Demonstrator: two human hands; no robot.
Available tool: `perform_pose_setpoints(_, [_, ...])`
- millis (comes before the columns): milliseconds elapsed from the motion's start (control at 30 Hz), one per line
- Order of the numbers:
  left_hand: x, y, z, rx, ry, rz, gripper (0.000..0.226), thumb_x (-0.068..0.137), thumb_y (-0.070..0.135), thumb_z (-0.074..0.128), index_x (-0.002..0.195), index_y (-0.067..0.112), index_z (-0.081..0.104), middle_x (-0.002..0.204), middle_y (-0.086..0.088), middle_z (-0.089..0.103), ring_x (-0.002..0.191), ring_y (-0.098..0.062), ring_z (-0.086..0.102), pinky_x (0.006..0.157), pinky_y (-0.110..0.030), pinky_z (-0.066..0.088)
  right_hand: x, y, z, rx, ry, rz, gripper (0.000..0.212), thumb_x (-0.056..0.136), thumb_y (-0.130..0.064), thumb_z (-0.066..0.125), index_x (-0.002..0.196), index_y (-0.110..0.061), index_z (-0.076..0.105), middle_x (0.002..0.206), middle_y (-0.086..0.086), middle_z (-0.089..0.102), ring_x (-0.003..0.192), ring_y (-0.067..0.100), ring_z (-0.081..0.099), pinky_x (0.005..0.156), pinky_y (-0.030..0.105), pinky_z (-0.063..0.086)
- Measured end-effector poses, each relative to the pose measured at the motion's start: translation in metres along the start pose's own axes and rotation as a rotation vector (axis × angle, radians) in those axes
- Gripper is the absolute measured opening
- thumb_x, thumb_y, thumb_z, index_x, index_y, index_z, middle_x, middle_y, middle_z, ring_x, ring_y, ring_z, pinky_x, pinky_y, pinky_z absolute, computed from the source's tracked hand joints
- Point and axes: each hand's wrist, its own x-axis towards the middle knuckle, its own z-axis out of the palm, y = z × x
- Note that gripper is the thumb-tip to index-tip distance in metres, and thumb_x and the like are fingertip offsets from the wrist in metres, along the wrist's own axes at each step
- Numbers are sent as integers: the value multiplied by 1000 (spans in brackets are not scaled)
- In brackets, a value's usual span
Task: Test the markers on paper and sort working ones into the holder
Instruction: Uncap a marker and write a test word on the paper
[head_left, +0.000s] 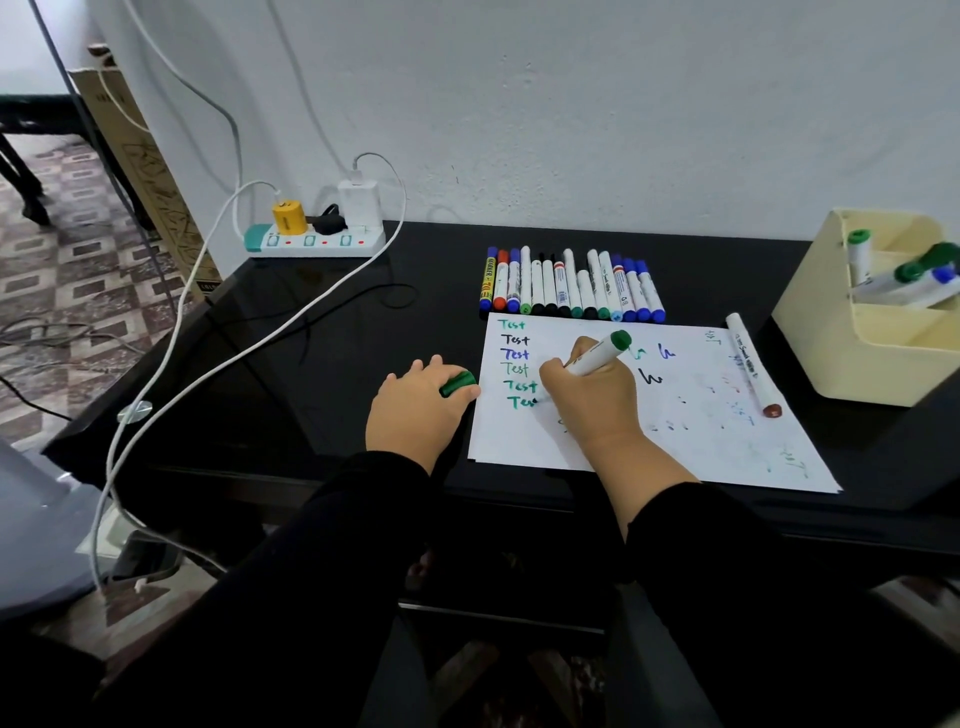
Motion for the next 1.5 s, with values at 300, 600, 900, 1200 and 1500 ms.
perform_pose_setpoints(300, [0,1,-1,5,-15,2,39,94,42,47,131,28,51,152,1,30,142,-16,21,116,-35,8,2,0,-1,43,-29,21,36,82,-8,52,60,-17,24,59,-1,27,55,16,27,55,26,25])
perform_pose_setpoints(600, [-2,3,-4,-1,-51,-6,41,94,43,47,132,29,49,153,2,27,143,-15,18,116,-35,6,16,-8,-20,481,-16,383,26,83,-12,58,62,-17,45,47,-3,43,44,10,36,46,23,30])
perform_pose_setpoints(900, [1,22,-25,-75,-51,-66,37,91,39,55,125,27,56,143,4,44,136,-19,33,114,-43,20,23,-8,-31,571,-79,342,22,86,-20,66,68,-14,56,53,1,48,45,9,40,44,21,32])
perform_pose_setpoints(1200, [-16,47,-32,-586,-181,-52,29,80,32,71,109,28,65,97,15,65,89,2,59,69,-12,42,13,-27,-39,659,-96,162,39,87,-12,65,56,-16,40,38,-7,40,33,5,34,36,17,27])
perform_pose_setpoints(1500, [-20,61,-28,-800,-283,-20,24,76,23,75,96,32,65,95,10,70,79,2,62,72,-14,46,8,-26,-26,447,-221,164,32,84,-17,67,62,-17,44,41,-7,42,40,7,36,43,21,32])
